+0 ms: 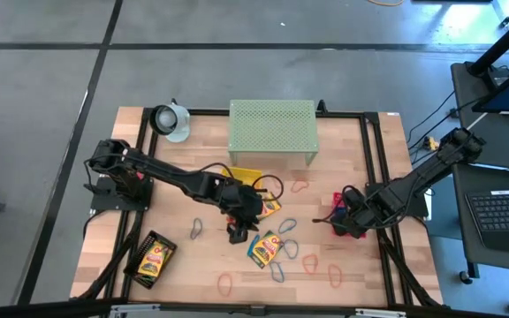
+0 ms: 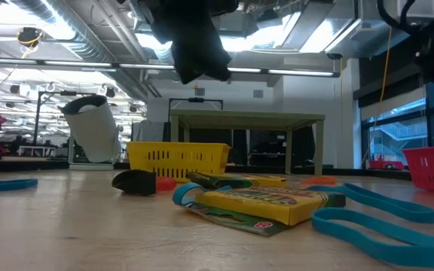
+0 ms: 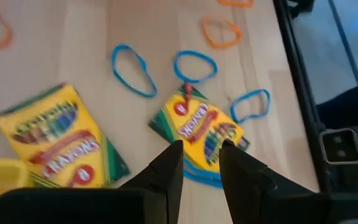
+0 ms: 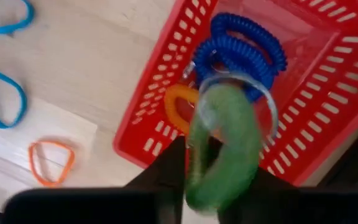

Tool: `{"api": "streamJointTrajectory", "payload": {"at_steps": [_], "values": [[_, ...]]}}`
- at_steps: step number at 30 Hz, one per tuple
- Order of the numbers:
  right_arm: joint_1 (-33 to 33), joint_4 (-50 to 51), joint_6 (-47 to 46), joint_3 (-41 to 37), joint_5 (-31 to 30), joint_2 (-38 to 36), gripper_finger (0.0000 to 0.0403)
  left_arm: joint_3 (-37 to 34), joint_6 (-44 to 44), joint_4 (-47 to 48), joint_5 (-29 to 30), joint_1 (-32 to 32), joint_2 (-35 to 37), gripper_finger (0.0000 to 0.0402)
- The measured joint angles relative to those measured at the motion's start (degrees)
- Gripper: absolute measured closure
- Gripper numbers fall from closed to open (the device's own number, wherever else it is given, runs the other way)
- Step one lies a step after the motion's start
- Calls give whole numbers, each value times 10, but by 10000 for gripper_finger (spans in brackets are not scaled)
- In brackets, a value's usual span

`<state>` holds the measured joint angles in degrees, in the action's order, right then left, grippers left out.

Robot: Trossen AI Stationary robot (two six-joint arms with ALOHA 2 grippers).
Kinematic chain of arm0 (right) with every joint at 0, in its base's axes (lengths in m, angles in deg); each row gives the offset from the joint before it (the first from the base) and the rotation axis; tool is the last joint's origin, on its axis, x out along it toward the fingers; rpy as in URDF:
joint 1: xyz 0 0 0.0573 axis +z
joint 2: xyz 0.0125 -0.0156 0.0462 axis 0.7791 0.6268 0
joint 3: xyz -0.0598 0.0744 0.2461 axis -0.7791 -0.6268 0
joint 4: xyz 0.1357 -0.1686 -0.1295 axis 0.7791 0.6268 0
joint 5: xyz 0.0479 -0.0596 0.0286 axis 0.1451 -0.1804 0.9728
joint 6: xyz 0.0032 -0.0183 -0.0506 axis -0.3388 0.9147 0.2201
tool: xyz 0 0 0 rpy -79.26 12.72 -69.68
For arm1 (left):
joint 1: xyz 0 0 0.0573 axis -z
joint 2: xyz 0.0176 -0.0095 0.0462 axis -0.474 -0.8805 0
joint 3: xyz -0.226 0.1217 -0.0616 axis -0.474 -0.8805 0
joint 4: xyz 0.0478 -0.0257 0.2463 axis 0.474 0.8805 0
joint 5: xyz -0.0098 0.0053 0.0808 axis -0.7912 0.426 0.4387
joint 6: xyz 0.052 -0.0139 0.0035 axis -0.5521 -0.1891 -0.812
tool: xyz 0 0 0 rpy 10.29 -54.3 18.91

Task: Pick & Place Office Desk Supplies
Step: Put the green spring keychain into the red bin, then put the crayon box into the black bin

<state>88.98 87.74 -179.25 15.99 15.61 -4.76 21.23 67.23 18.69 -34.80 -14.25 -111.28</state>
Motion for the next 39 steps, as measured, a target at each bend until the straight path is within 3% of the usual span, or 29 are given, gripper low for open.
{"api": "streamJointTrajectory", "payload": {"at_steps": [8,12,19,27,29,39], "values": [[0,2,16,2,3,-1,239,1,49,1,-9,1,-2,304],[1,22,14,23,-16,-1,211,1,70,11,-9,1,-2,304],[2,67,32,73,-57,-1,221,1,97,34,28,1,-2,304],[-50,-133,133,80,-201,13,246,1,119,85,57,-3,-2,304],[-80,-155,160,80,-195,22,250,1,122,98,63,-3,-3,304],[-226,-294,326,80,-35,135,252,0,171,106,65,0,-70,304]]}}
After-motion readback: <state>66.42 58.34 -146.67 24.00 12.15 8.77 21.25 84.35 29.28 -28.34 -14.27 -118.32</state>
